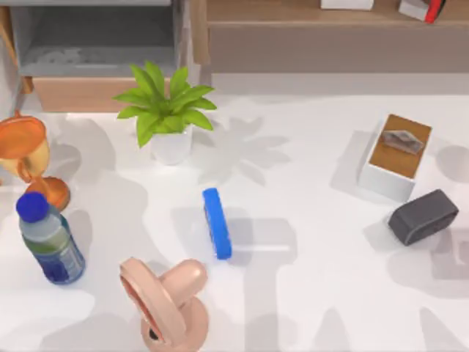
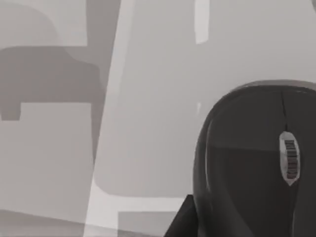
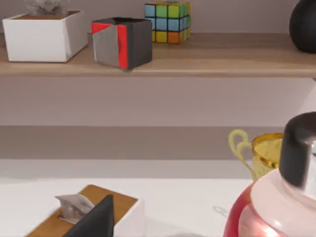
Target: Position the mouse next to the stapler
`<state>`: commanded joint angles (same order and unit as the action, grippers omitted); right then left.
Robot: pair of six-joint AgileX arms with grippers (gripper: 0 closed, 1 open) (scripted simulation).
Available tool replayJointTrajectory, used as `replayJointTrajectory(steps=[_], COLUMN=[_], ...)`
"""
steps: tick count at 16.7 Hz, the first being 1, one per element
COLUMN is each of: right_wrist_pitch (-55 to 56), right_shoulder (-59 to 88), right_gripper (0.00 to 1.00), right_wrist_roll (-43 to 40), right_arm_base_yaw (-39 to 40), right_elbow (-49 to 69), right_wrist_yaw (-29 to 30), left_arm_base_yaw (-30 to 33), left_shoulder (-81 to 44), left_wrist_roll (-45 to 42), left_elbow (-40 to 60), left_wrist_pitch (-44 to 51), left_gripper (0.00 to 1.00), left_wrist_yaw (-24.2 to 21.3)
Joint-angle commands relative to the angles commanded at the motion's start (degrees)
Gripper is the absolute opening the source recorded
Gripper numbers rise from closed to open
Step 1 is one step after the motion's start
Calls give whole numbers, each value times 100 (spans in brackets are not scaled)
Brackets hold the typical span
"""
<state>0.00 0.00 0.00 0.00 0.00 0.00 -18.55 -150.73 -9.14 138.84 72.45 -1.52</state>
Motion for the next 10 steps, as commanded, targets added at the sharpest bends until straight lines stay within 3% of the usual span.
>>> replayJointTrajectory(steps=[10], right_wrist_pitch=[0], right_shoulder=[0], right_gripper=[100], right_wrist_roll=[0], right_arm_base_yaw=[0], right_elbow=[0], right_wrist_yaw=[0], left_arm_base_yaw=[-43], left_shoulder=[261], left_wrist_roll=[171], left_elbow=[93], left_wrist_pitch=[141], left_gripper=[0], left_wrist_yaw=[44])
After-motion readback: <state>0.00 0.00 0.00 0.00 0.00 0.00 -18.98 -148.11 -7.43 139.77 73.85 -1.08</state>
